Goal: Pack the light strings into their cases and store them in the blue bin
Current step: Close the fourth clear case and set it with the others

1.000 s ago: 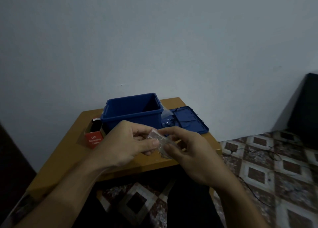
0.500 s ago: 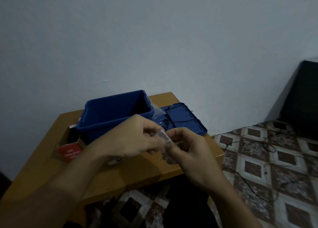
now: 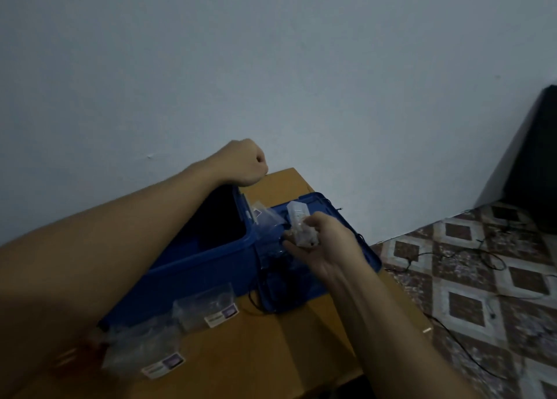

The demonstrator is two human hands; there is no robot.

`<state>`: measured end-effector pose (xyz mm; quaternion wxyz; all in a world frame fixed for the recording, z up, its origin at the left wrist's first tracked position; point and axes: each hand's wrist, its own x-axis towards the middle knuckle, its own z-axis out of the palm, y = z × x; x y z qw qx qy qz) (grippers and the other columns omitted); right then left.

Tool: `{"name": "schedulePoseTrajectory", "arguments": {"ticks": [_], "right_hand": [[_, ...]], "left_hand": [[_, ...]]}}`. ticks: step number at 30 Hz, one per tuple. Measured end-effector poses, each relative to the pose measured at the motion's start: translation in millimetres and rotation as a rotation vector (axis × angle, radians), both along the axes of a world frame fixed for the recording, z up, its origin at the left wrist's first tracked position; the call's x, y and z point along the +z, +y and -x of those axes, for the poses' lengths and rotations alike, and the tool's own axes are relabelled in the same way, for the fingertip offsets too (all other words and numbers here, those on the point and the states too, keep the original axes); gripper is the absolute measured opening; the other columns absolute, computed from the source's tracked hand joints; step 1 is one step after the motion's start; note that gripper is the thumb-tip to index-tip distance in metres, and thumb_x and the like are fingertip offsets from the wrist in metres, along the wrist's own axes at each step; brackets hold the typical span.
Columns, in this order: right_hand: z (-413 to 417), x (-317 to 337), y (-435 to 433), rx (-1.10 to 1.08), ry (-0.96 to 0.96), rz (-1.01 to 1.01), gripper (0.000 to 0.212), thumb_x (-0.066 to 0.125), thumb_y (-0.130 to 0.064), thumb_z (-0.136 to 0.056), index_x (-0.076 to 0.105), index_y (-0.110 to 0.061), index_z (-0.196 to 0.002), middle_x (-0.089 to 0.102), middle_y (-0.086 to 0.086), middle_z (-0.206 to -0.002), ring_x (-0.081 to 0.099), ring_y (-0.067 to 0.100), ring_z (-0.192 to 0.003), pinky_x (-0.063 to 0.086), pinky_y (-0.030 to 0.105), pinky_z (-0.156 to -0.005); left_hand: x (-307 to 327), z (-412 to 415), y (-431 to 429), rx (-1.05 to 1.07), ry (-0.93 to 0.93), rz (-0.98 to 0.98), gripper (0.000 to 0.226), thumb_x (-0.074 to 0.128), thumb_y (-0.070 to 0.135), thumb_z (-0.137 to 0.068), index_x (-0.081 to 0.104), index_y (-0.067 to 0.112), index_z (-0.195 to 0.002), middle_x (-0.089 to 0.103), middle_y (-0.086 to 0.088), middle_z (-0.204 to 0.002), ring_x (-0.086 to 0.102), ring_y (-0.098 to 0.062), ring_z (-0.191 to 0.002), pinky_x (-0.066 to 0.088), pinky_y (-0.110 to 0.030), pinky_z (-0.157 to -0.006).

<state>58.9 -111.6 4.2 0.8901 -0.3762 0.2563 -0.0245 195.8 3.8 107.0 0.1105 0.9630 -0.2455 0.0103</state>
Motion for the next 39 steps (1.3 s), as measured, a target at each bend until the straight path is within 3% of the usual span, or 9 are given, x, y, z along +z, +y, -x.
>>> {"name": "schedulePoseTrajectory", "arguments": {"ticks": [3, 8, 10, 15, 21, 26, 28, 32, 39], "right_hand": [[-26, -3, 3, -0.004, 0.024, -0.007, 0.002, 0.055, -0.002, -0.094, 0.055, -0.003, -0.094, 0.057, 0.022, -0.098, 0.066, 0.044, -0.099, 0.059, 0.056, -0.083], [-49, -3, 8, 0.01, 0.073, 0.034, 0.01, 0.052, -0.002, -0.094, 0.052, -0.007, -0.086, 0.058, 0.019, -0.093, 0.066, 0.044, -0.102, 0.058, 0.059, -0.085], [-55, -5, 10, 0.006, 0.086, 0.054, 0.012, 0.051, -0.002, -0.095, 0.052, -0.007, -0.084, 0.059, 0.018, -0.09, 0.067, 0.04, -0.097, 0.058, 0.059, -0.085], [-62, -7, 15, -0.007, 0.059, 0.045, 0.013, 0.05, -0.001, -0.094, 0.053, -0.007, -0.083, 0.062, 0.02, -0.089, 0.067, 0.042, -0.098, 0.057, 0.06, -0.086], [-61, -5, 11, -0.093, -0.01, 0.075, 0.016, 0.05, -0.002, -0.092, 0.056, -0.004, -0.078, 0.061, 0.018, -0.084, 0.064, 0.035, -0.083, 0.061, 0.054, -0.079], [-48, 13, -3, -0.197, -0.062, 0.077, 0.012, 0.052, -0.004, -0.092, 0.063, -0.001, -0.088, 0.067, 0.026, -0.106, 0.068, 0.039, -0.102, 0.057, 0.058, -0.088], [-39, 24, -8, -0.251, -0.096, 0.105, 0.012, 0.053, -0.005, -0.093, 0.061, -0.004, -0.083, 0.066, 0.028, -0.11, 0.067, 0.04, -0.109, 0.06, 0.055, -0.084], [-7, 46, -10, -0.33, -0.204, 0.165, 0.01, 0.054, -0.005, -0.095, 0.062, -0.002, -0.09, 0.069, 0.02, -0.091, 0.072, 0.037, -0.101, 0.062, 0.049, -0.08], [64, 59, 18, -0.278, -0.322, 0.297, 0.014, 0.055, -0.006, -0.098, 0.065, -0.004, -0.108, 0.072, 0.017, -0.103, 0.074, 0.032, -0.097, 0.063, 0.048, -0.082]], "left_hand": [[-14, -38, -16, -0.004, 0.025, -0.276, 0.032, 0.047, 0.013, -0.091, 0.072, 0.009, -0.112, 0.069, -0.01, -0.118, 0.063, -0.026, -0.103, 0.052, -0.032, -0.079], [-34, -71, -39, 0.044, 0.095, -0.685, 0.013, 0.053, 0.008, -0.088, 0.064, 0.004, -0.091, 0.057, -0.01, -0.087, 0.057, -0.025, -0.083, 0.05, -0.039, -0.076], [-42, -85, -43, 0.086, 0.233, -0.76, 0.017, 0.06, 0.01, -0.09, 0.058, 0.008, -0.073, 0.055, -0.008, -0.08, 0.057, -0.022, -0.077, 0.053, -0.039, -0.085], [-50, -81, -51, -0.002, 0.355, -0.9, 0.02, 0.053, 0.008, -0.09, 0.059, 0.021, -0.075, 0.059, 0.003, -0.079, 0.042, -0.015, -0.062, 0.039, -0.036, -0.074], [-38, -67, -50, -0.015, 0.185, -0.588, 0.023, 0.049, 0.007, -0.088, 0.053, 0.008, -0.065, 0.054, -0.014, -0.075, 0.042, -0.021, -0.056, 0.033, -0.029, -0.051], [-3, -43, -45, -0.086, -0.028, -0.281, 0.028, 0.055, 0.021, -0.091, 0.069, -0.002, -0.099, 0.069, -0.018, -0.1, 0.06, -0.028, -0.08, 0.048, -0.037, -0.065], [13, -28, -40, -0.104, -0.082, -0.182, 0.029, 0.054, 0.025, -0.092, 0.066, -0.001, -0.098, 0.068, -0.016, -0.102, 0.061, -0.029, -0.085, 0.051, -0.038, -0.071], [33, 17, -16, -0.118, -0.184, -0.002, 0.027, 0.057, 0.027, -0.091, 0.065, 0.005, -0.103, 0.067, -0.011, -0.105, 0.063, -0.028, -0.095, 0.056, -0.041, -0.082], [8, 114, 62, -0.053, -0.203, 0.456, 0.015, 0.063, 0.028, -0.091, 0.057, 0.024, -0.104, 0.063, 0.011, -0.097, 0.062, -0.005, -0.083, 0.05, -0.02, -0.068]]}}
